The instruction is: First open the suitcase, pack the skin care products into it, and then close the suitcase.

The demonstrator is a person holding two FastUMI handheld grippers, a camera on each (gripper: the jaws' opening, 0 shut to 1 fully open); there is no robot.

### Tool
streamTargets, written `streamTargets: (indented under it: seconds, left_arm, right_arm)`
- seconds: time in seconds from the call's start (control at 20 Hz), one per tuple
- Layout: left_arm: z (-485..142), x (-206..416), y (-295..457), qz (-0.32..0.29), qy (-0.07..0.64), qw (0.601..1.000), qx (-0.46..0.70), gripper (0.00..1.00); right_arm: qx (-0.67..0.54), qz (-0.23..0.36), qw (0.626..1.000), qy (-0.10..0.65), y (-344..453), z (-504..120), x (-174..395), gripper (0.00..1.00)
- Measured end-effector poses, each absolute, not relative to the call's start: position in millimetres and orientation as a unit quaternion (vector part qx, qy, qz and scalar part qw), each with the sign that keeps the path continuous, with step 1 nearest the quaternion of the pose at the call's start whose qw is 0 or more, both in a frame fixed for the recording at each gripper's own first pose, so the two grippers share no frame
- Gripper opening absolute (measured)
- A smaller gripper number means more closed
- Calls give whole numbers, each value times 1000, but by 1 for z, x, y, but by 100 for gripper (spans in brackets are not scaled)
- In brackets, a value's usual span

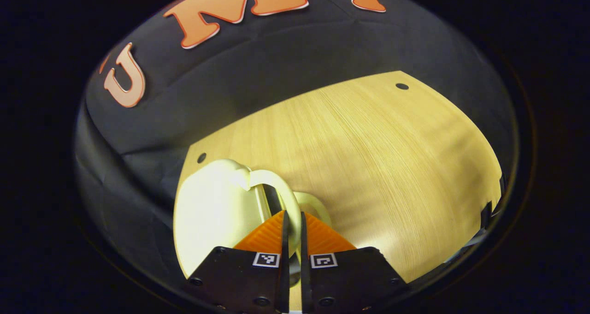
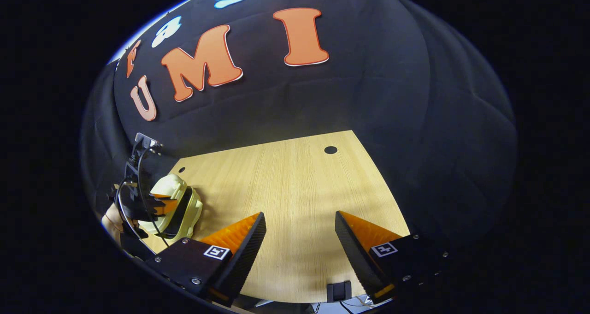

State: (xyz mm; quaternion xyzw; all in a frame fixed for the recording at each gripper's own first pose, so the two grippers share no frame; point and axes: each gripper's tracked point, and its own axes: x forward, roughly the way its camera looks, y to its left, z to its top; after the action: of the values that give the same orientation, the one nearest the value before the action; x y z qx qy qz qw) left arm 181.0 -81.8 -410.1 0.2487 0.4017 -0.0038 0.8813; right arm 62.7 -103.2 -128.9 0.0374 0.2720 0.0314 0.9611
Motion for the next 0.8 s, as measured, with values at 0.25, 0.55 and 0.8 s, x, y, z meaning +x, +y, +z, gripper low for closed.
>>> streamTargets:
  seconds: [0.25, 0.55, 0.8]
  left_arm:
    - [-435, 183, -75, 5, 441, 861, 254, 10]
    - [-427, 180, -79, 25, 426, 867, 257, 13]
    - [-395, 162, -96, 25, 381, 906, 181, 36]
  right_arm:
    - [34, 49, 957, 285, -91, -135, 61, 96]
    - [31, 78, 954, 287, -74, -137, 64, 95]
    - [27, 95, 953, 287, -59, -137, 75, 96]
